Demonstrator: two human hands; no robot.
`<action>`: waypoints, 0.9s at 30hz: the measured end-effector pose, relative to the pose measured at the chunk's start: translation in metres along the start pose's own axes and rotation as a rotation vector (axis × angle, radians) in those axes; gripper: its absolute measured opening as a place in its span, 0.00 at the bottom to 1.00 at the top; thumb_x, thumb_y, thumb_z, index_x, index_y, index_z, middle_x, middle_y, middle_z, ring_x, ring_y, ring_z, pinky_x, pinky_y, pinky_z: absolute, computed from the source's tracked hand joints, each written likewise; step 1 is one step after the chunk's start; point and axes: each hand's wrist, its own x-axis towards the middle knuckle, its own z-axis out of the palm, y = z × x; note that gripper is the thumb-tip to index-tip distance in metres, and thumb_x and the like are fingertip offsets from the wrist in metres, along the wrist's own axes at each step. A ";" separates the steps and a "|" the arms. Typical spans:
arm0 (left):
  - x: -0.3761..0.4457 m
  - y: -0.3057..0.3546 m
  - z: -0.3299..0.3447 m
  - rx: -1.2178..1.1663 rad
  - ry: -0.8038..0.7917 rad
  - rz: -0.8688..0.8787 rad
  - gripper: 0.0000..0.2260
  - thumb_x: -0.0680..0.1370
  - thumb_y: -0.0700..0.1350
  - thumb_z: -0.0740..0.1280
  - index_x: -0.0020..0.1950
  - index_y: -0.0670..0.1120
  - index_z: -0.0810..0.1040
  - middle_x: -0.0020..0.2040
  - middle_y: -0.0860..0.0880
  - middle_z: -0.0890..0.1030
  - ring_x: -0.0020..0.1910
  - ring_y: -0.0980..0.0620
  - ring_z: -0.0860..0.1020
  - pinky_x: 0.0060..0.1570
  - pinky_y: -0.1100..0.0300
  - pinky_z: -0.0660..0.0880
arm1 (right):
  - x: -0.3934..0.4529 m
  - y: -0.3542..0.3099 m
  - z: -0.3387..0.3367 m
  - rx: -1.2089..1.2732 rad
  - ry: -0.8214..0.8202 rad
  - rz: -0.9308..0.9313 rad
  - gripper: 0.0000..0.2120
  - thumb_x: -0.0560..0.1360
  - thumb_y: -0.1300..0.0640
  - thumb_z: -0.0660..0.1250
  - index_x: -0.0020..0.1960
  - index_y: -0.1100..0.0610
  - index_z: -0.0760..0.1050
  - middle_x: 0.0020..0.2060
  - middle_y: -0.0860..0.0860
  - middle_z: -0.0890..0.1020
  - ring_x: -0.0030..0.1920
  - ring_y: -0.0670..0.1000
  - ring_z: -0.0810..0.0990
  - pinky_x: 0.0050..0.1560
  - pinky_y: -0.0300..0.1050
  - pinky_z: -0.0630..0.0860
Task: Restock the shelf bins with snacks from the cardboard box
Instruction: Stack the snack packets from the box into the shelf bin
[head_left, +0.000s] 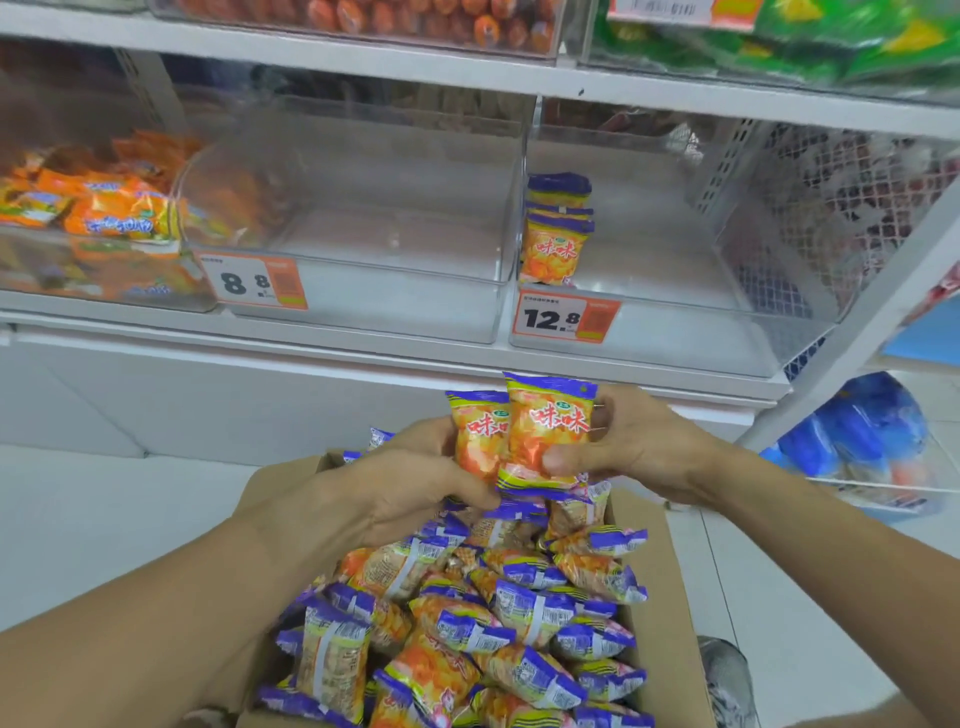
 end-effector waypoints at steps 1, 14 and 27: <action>-0.001 0.007 0.000 -0.036 -0.044 0.035 0.31 0.63 0.26 0.69 0.67 0.36 0.73 0.62 0.29 0.77 0.60 0.29 0.77 0.60 0.35 0.71 | -0.004 -0.004 0.000 -0.026 0.026 -0.075 0.30 0.61 0.57 0.84 0.61 0.55 0.78 0.51 0.52 0.87 0.52 0.53 0.86 0.49 0.50 0.83; 0.010 0.058 0.021 0.234 0.194 0.344 0.30 0.72 0.51 0.73 0.69 0.48 0.63 0.57 0.52 0.82 0.51 0.58 0.83 0.49 0.60 0.81 | 0.008 -0.022 0.006 -0.086 0.198 -0.355 0.45 0.57 0.38 0.80 0.68 0.51 0.67 0.55 0.42 0.83 0.57 0.45 0.82 0.60 0.52 0.80; 0.045 0.095 0.010 0.467 0.194 0.640 0.23 0.70 0.57 0.75 0.63 0.55 0.76 0.53 0.56 0.83 0.53 0.54 0.82 0.48 0.61 0.80 | 0.015 -0.046 -0.048 -0.045 0.265 -0.547 0.35 0.61 0.59 0.84 0.62 0.46 0.70 0.52 0.48 0.84 0.46 0.51 0.85 0.44 0.54 0.84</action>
